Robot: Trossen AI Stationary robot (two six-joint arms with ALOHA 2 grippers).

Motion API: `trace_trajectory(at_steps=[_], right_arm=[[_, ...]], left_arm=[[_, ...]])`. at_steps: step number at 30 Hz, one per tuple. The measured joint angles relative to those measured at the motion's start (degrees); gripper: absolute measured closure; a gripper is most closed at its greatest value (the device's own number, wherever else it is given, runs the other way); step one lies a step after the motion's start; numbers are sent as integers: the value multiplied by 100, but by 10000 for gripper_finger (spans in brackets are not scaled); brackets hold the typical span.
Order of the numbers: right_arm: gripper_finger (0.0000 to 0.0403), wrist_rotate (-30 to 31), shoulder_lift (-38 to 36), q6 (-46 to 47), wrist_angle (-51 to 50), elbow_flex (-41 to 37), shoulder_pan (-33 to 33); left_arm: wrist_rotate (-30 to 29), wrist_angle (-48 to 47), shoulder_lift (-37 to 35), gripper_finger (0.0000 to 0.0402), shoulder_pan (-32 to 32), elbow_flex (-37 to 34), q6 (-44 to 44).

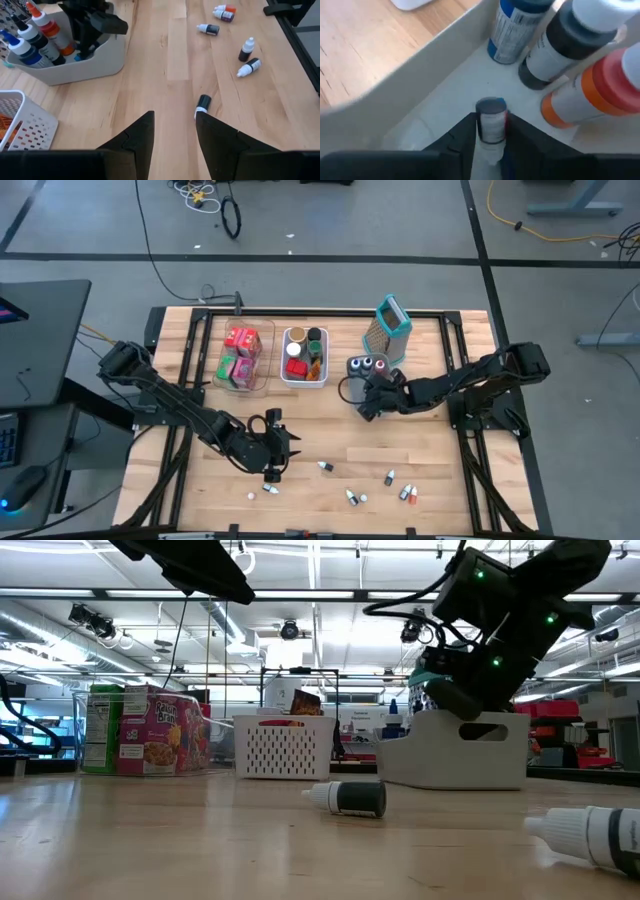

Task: Pick & Place Kitchen Items
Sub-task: Put the small red food coloring into the gray bin, then put the small orange food coloring into the gray bin

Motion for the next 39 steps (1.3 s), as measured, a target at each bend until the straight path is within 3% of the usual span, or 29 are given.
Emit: trace_trajectory(at_steps=[12,18,24,32,39], right_arm=[[227,-95,-97,-680,425,102,0],[228,-439,-140,-1135,424,579,0],[234,-784,-140,-1415,532,998,75],[234,-1513,-140,-1657,1164,1044,356],[234,-1650,-140,-2064,1527,1044,771]], left_arm=[[2,13,0,248,0,0,0],[73,17,0,248,2,0,0],[573,23,0,248,0,0,0],[654,-4,0,248,0,0,-26],[1846,-271,2,248,-190,0,0]])
